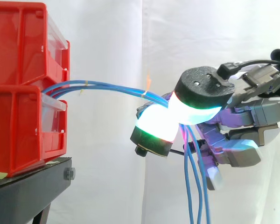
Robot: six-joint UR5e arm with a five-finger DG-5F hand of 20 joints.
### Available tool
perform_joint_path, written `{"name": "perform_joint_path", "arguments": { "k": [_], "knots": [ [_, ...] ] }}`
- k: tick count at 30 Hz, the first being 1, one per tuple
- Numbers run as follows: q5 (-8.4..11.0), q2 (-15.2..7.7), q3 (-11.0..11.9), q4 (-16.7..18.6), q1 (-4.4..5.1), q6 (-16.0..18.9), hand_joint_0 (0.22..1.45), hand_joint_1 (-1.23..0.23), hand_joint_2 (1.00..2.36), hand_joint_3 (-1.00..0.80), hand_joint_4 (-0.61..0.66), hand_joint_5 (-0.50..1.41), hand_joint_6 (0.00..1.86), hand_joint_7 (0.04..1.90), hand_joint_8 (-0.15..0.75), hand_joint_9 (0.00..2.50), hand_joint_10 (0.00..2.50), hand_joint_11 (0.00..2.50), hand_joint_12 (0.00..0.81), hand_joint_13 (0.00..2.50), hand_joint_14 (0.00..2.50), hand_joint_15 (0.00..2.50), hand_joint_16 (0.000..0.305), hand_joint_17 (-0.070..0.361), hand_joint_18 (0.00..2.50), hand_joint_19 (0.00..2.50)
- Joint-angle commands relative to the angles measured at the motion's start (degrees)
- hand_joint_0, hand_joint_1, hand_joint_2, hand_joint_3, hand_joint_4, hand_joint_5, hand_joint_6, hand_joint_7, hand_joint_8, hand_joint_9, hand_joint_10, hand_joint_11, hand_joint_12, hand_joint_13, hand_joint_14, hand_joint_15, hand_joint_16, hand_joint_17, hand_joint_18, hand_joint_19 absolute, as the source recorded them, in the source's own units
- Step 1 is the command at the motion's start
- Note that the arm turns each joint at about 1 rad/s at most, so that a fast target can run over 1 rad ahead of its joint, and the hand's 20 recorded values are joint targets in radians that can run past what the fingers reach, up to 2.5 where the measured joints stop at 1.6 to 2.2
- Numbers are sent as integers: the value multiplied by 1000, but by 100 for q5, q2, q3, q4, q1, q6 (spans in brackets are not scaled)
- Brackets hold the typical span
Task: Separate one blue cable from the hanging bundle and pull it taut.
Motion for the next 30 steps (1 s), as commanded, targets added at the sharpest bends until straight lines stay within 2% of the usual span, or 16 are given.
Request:
{"name": "perform_joint_path", "arguments": {
  "k": [1,2,4,5,7,8,9,14,16,21,30],
  "knots": [
    [0,0,-3,0,0,0,493,-701,1000,-500,116,145,500,1358,169,2129,23,638,318,1545,21,682,84,189,1181,388],
    [0,0,-3,0,0,0,487,-655,1000,-500,116,146,500,1355,172,2134,23,629,320,1551,22,686,85,191,1189,383],
    [-9,0,6,0,0,0,488,-449,1000,-500,91,147,501,1346,163,2148,23,612,314,1556,22,684,85,190,1186,391],
    [-9,0,-3,0,0,0,489,-435,1000,-500,91,147,501,1341,162,2150,24,605,313,1556,20,683,84,190,1182,392],
    [-9,-9,-3,-18,0,0,520,-281,1000,-500,69,147,501,1334,148,2158,23,620,307,1550,20,689,81,181,1145,420],
    [-9,0,-3,-18,0,9,528,-279,1000,-500,62,146,501,1330,145,2158,23,629,301,1549,22,689,80,179,1137,425],
    [0,0,-3,-26,0,9,547,-282,1000,-500,58,146,501,1328,136,2157,26,636,304,1546,23,687,78,176,1124,427],
    [0,-9,6,-26,0,0,692,-543,1000,-500,42,146,501,1319,131,2168,28,695,298,1541,23,696,73,164,1104,459],
    [-9,0,-3,-26,0,0,726,-638,1008,-414,27,147,502,1316,140,2166,26,709,304,1540,22,701,73,163,1112,448],
    [0,0,-3,-26,0,0,732,-698,1015,-294,12,148,502,1312,152,2158,29,728,303,1532,23,699,72,163,1114,446],
    [0,0,-3,-26,0,0,729,-753,1018,-195,-9,149,502,1309,178,2154,26,731,303,1528,23,701,73,165,1126,433]
  ]
}}
